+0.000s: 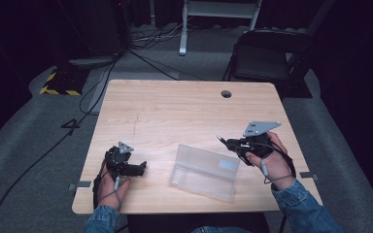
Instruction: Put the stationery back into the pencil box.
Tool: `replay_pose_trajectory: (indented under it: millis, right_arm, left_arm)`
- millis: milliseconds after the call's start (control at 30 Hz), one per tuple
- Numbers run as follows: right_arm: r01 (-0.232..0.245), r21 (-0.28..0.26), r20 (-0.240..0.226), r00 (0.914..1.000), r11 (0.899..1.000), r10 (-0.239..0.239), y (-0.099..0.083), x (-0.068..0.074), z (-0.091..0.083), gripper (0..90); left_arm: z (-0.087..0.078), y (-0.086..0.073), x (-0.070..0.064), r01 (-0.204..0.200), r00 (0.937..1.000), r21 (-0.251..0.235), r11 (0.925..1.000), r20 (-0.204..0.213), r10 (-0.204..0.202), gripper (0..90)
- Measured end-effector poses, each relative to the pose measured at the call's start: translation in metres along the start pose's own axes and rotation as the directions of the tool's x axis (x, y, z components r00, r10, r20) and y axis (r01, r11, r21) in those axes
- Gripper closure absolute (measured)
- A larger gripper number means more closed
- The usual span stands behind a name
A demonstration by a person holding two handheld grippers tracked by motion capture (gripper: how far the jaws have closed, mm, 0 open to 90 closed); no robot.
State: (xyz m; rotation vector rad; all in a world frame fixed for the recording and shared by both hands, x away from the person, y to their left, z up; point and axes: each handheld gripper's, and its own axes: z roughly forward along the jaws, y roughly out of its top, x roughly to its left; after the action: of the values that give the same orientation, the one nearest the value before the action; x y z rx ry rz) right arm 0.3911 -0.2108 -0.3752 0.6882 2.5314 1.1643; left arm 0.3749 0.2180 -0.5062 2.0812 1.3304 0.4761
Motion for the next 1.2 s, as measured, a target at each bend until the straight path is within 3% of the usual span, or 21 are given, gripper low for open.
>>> replay_pose_trajectory:
  millis: [667, 1200]
  right_arm:
    - [0.077, 0.020, -0.106, 0.9916, 0.997, -0.074, 0.004, 0.027, 0.027, 80.9]
    - [0.145, 0.052, -0.175, 0.9755, 0.988, -0.134, -0.005, 0.043, 0.057, 80.8]
  left_arm:
    - [0.000, 0.000, 0.000, -0.002, 1.0000, -0.001, 1.0000, 0.000, 0.002, 0.2]
    - [0.000, 0.000, -0.001, 0.008, 0.9999, 0.000, 1.0000, -0.009, -0.008, 0.2]
